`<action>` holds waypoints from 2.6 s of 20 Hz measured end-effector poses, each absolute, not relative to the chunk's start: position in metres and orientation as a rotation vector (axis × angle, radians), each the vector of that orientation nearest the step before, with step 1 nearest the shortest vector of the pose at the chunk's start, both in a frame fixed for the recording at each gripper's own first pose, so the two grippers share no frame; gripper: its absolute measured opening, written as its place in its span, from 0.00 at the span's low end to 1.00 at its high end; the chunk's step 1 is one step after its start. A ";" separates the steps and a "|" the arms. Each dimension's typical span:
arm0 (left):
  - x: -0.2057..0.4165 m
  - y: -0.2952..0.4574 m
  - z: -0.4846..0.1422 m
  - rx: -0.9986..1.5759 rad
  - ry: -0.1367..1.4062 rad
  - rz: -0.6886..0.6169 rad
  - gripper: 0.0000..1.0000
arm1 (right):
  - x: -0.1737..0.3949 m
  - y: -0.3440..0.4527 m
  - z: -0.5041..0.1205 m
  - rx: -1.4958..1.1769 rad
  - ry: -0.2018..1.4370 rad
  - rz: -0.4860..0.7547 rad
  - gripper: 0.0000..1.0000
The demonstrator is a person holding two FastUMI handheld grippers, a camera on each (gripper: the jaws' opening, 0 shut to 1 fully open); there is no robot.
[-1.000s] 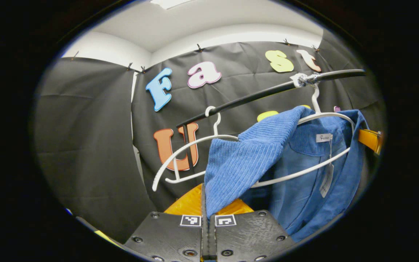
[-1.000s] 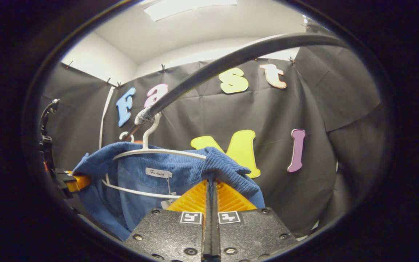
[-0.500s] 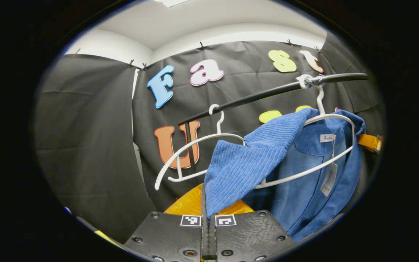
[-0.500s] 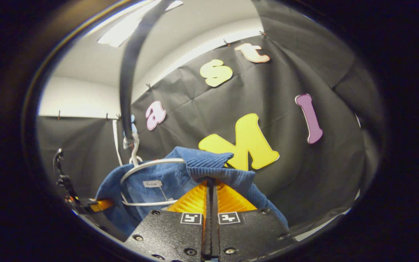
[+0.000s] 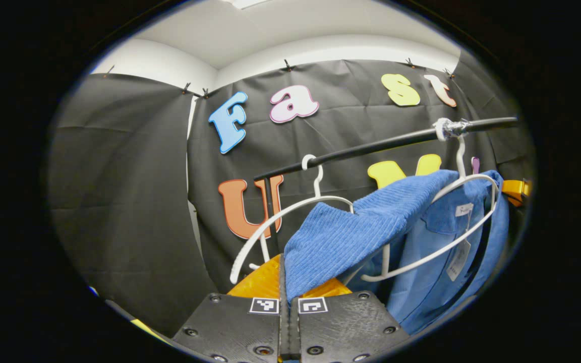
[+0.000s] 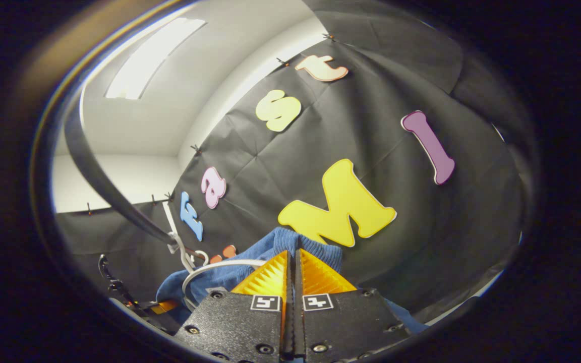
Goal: Grasp the clothes on the hanger with both hands and then place them into the laundry hamper below.
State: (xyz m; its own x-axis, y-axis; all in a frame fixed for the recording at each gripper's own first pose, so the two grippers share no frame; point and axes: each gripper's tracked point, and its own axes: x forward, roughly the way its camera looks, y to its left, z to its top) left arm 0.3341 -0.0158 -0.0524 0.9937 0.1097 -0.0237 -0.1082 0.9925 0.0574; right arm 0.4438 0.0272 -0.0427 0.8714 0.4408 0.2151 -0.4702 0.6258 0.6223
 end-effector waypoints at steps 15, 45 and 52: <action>0.359 -0.005 -0.064 -0.004 0.125 0.033 0.03 | 0.474 0.031 -0.136 0.966 0.327 0.579 0.04; 0.371 -0.004 -0.060 0.097 0.087 -0.079 0.00 | 0.415 0.043 -0.206 0.346 0.428 0.780 0.77; 0.372 -0.011 -0.074 0.109 0.118 -0.120 0.00 | 0.435 0.045 -0.204 0.474 0.429 0.755 0.04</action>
State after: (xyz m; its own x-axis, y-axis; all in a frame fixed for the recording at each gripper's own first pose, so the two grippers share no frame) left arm 0.3718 -0.0112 -0.0741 0.9859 -0.1123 -0.1237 0.1251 0.9870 0.1011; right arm 0.4354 0.0446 -0.2036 0.6529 0.7311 -0.1979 -0.5437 0.6343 0.5495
